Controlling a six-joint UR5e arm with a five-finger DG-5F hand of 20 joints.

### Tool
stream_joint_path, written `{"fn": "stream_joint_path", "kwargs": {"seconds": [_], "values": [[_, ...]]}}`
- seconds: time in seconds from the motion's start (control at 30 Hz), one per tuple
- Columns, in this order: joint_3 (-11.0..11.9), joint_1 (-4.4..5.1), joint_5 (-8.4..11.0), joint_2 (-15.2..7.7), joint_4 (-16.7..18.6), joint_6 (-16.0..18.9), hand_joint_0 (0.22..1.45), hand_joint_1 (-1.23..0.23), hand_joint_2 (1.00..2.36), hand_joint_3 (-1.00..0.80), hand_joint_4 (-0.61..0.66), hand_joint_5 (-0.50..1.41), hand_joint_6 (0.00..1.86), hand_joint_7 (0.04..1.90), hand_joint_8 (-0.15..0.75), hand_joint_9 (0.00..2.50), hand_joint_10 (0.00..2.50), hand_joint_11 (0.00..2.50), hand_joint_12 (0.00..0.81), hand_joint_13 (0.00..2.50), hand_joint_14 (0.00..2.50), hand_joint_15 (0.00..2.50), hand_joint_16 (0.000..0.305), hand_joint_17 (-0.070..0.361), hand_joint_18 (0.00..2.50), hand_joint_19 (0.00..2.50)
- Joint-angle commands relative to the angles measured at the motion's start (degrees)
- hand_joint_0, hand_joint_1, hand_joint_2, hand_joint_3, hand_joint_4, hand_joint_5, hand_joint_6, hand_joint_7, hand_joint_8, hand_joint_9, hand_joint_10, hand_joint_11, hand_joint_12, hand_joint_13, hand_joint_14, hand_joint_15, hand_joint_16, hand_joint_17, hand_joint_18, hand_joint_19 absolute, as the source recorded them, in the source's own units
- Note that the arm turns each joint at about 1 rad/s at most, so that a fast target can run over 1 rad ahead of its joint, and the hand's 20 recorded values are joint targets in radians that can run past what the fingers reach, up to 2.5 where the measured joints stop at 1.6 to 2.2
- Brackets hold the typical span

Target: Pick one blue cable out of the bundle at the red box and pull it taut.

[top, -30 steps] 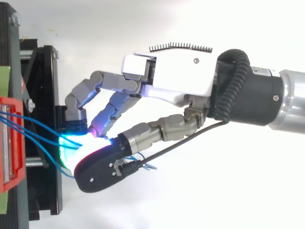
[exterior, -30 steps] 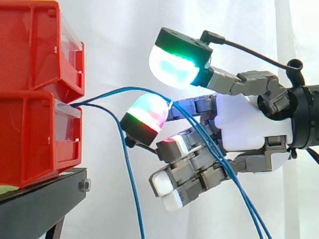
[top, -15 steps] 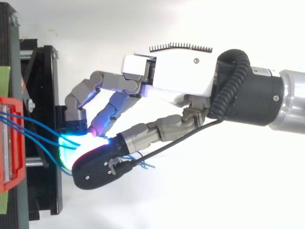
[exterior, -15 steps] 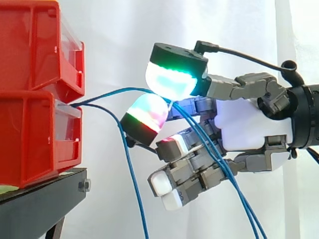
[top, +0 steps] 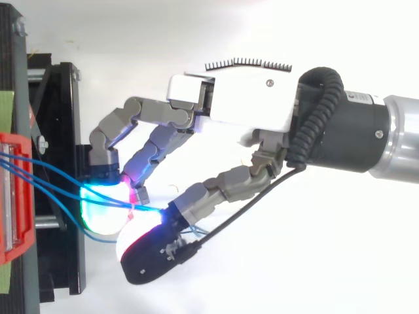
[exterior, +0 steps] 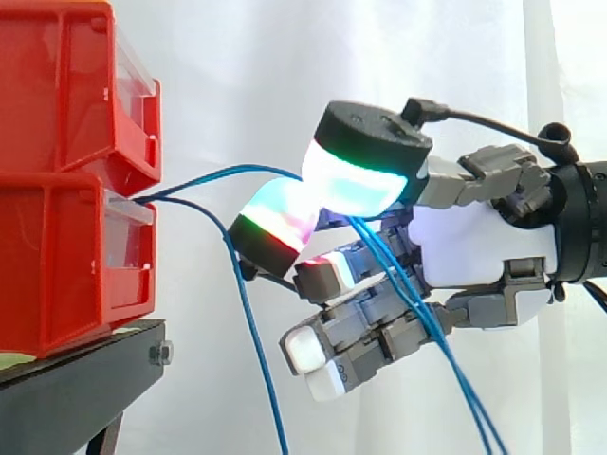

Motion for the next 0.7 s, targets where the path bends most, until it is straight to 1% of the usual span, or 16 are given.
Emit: {"fn": "stream_joint_path", "kwargs": {"seconds": [0.0, 0.03, 0.07, 0.1, 0.13, 0.27, 0.37, 0.47, 0.6, 0.67], "values": [[0.1, 0.00, 0.00, 0.0, 0.0, 0.0, 0.45, -0.90, 1.00, -0.50, 0.00, -0.19, 0.94, 0.88, 0.243, 0.97, 0.01, 1.11, 0.394, 0.82, 0.02, 0.57, 0.054, 0.122, 0.73, 0.30], [0.0, 0.00, 0.00, 0.0, 0.0, 0.0, 0.43, -0.82, 1.00, -0.50, 0.02, -0.19, 0.94, 0.87, 0.275, 0.99, 0.01, 1.10, 0.413, 0.84, 0.02, 0.58, 0.057, 0.129, 0.74, 0.31], [0.0, 0.00, 0.00, 0.1, 0.0, 0.0, 0.42, -0.75, 1.00, -0.50, 0.02, -0.18, 0.93, 0.86, 0.281, 1.00, 0.01, 1.10, 0.417, 0.84, 0.02, 0.58, 0.058, 0.131, 0.75, 0.31], [0.0, 0.00, 0.00, 0.0, 0.0, 0.0, 0.42, -0.73, 1.00, -0.50, 0.03, -0.18, 0.93, 0.86, 0.282, 1.00, 0.01, 1.10, 0.421, 0.85, 0.02, 0.58, 0.058, 0.131, 0.75, 0.32], [0.0, 0.00, 0.00, 0.0, 0.0, 0.0, 0.44, -0.62, 1.00, -0.50, 0.02, -0.18, 0.93, 0.88, 0.282, 1.01, 0.01, 1.09, 0.417, 0.85, 0.02, 0.58, 0.058, 0.131, 0.74, 0.33], [0.0, 0.00, 0.00, 0.0, 0.0, 0.0, 0.53, -0.54, 1.00, -0.50, 0.00, -0.19, 0.92, 0.94, 0.252, 0.99, 0.01, 1.10, 0.388, 0.82, 0.02, 0.59, 0.051, 0.114, 0.68, 0.38], [0.0, 0.00, 0.00, 0.0, 0.0, 0.0, 0.56, -0.55, 1.00, -0.49, 0.00, -0.19, 0.91, 0.96, 0.256, 0.97, 0.01, 1.10, 0.387, 0.81, 0.02, 0.60, 0.050, 0.111, 0.66, 0.41], [0.1, 0.08, 0.00, 0.0, 0.0, 0.0, 0.59, -0.58, 1.01, -0.38, 0.00, -0.19, 0.91, 0.96, 0.248, 0.96, 0.01, 1.11, 0.385, 0.80, 0.02, 0.60, 0.049, 0.110, 0.66, 0.40], [0.1, 0.00, 0.00, 0.0, 0.0, 0.0, 0.59, -0.62, 1.01, -0.30, 0.00, -0.19, 0.92, 0.98, 0.256, 0.96, 0.01, 1.10, 0.385, 0.80, 0.02, 0.60, 0.049, 0.110, 0.66, 0.39], [0.0, 0.00, 0.00, 0.0, 0.1, -0.1, 0.62, -0.67, 1.01, -0.28, 0.01, -0.19, 0.93, 0.95, 0.256, 0.95, 0.01, 1.10, 0.381, 0.81, 0.02, 0.59, 0.049, 0.109, 0.66, 0.39]]}}
